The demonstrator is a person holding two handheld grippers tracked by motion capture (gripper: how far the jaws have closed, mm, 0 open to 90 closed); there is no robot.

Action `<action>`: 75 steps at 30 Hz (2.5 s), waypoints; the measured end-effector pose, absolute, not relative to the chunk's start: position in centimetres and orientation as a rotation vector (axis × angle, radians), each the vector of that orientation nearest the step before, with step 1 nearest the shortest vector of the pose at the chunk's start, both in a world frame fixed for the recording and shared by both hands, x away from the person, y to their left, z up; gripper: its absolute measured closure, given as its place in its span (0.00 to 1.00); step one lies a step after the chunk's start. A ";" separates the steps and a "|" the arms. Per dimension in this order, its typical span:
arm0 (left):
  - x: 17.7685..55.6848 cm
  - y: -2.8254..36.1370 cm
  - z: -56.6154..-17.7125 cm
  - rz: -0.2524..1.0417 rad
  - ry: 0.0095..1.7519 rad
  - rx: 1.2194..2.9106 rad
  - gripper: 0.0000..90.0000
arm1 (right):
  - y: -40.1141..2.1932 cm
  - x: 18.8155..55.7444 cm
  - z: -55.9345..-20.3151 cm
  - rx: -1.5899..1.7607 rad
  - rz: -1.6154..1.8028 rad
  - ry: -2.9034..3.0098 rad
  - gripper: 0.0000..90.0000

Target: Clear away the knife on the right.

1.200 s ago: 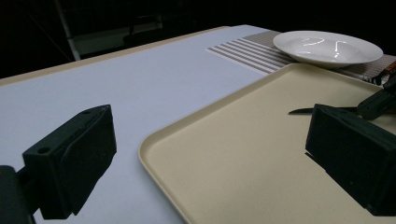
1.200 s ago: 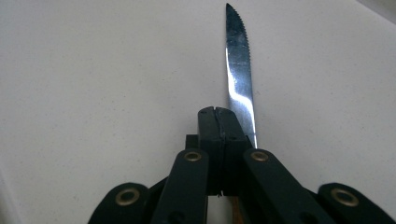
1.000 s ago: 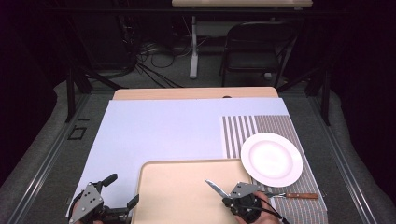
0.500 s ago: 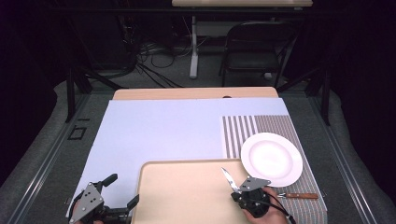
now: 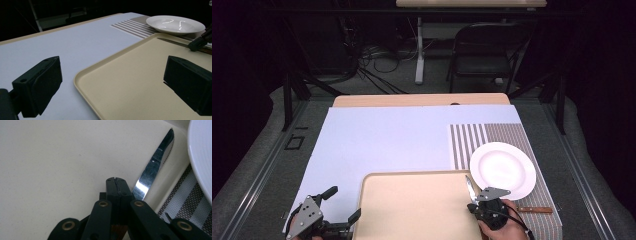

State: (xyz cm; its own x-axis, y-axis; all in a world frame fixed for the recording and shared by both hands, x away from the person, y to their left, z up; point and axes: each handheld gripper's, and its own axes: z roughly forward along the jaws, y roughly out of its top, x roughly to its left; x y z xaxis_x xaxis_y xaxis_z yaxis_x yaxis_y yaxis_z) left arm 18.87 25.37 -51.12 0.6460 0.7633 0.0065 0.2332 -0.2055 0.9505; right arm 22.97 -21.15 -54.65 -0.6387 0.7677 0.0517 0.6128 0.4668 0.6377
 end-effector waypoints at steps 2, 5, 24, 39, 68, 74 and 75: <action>18.9 25.4 -51.1 0.596 0.807 1.759 0.03 | -21.2 22.9 -54.6 1.198 0.926 2.472 1.00; 18.9 25.3 -51.1 0.595 0.806 1.760 0.03 | -21.3 22.9 -54.7 1.202 0.926 2.469 1.00; 19.0 25.4 -51.2 0.593 0.808 1.757 0.03 | -21.1 22.3 -53.9 1.152 1.019 2.447 0.94; 19.2 25.4 -51.3 0.574 0.829 1.751 0.03 | -21.3 21.5 -52.4 1.078 1.149 2.381 0.61; 19.1 25.4 -51.1 0.587 0.833 1.745 0.03 | -28.2 19.1 -50.4 1.102 1.141 2.168 0.41; 19.2 25.6 -51.1 0.591 0.834 1.751 0.03 | -31.5 19.4 -50.8 1.170 1.152 2.076 0.32; 19.2 25.6 -51.1 0.591 0.834 1.751 0.03 | -31.9 19.6 -51.0 1.182 1.158 2.042 0.30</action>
